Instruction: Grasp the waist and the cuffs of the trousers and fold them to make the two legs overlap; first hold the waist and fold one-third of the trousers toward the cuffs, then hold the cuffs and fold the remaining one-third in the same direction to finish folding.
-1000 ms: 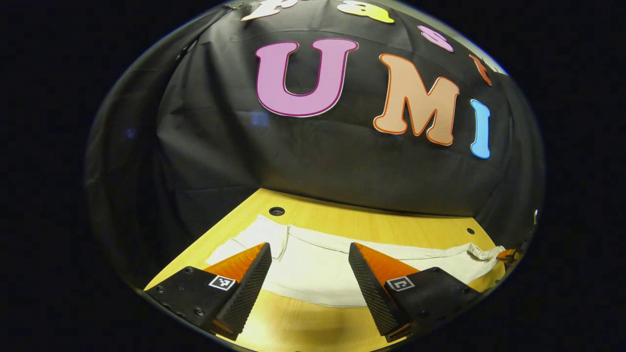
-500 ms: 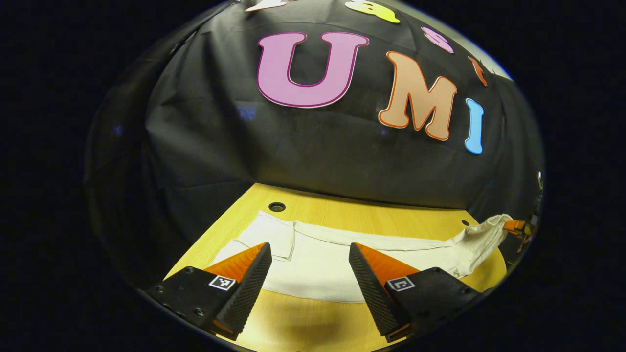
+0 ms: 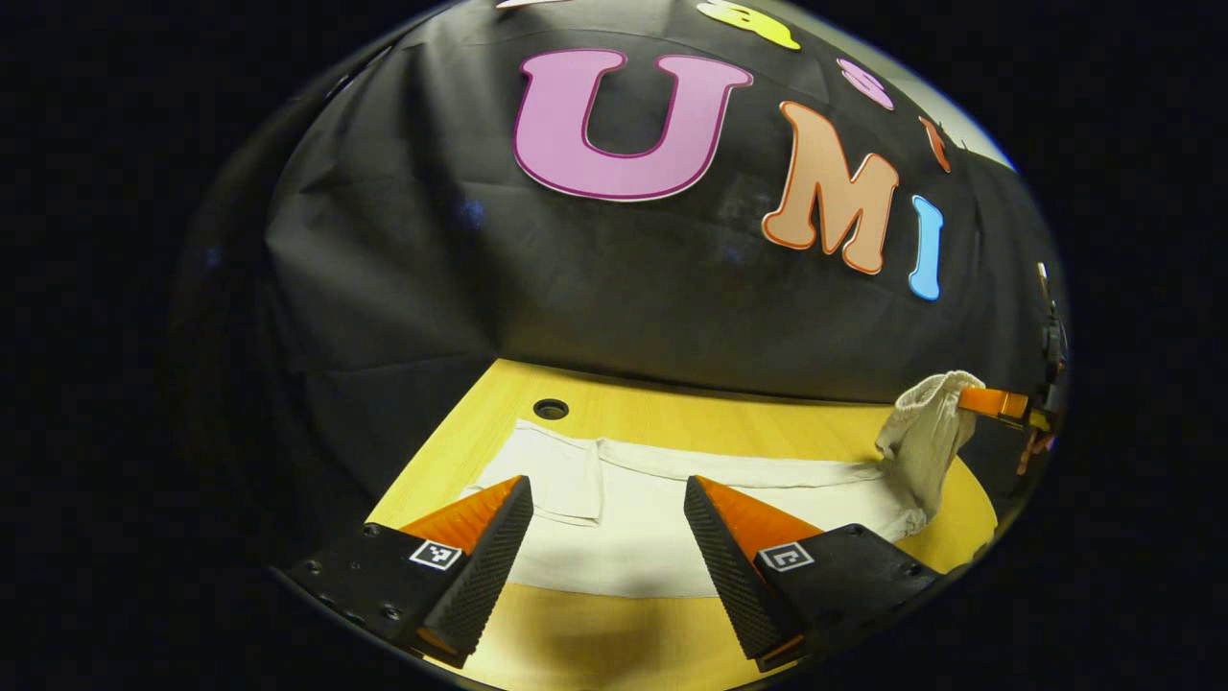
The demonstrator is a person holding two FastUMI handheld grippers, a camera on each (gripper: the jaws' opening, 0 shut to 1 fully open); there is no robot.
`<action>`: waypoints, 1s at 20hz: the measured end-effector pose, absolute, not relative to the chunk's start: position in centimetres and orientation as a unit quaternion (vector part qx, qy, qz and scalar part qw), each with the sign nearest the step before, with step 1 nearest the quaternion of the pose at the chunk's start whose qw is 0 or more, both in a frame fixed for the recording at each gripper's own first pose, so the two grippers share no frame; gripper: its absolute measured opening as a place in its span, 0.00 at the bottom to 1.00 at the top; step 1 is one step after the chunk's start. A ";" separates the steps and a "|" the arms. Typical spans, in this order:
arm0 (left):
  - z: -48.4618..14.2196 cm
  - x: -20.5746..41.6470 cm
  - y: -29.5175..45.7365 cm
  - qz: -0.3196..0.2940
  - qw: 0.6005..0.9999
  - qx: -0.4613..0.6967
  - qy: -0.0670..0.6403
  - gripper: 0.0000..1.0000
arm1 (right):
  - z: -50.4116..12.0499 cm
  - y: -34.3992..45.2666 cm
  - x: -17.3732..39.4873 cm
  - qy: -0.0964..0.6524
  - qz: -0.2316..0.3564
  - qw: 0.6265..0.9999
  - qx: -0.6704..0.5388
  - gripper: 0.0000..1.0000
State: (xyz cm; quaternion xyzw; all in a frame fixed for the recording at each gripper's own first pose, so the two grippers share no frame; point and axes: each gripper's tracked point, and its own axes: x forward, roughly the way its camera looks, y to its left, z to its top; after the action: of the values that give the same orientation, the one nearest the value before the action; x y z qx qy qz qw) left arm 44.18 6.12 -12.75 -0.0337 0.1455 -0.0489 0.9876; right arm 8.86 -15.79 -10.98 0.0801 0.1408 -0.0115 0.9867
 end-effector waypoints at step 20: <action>-14.7 43.9 7.5 0.003 0.966 -0.023 0.257 0.96 | -11.1 -21.0 6.6 0.256 0.101 0.960 -0.058 0.98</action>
State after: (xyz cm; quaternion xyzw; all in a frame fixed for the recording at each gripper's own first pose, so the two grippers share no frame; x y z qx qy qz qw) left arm 43.93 7.55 -14.72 -0.0229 0.2569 0.0026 0.9662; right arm 6.62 -21.04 -11.13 -0.0580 0.2561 0.1012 0.9596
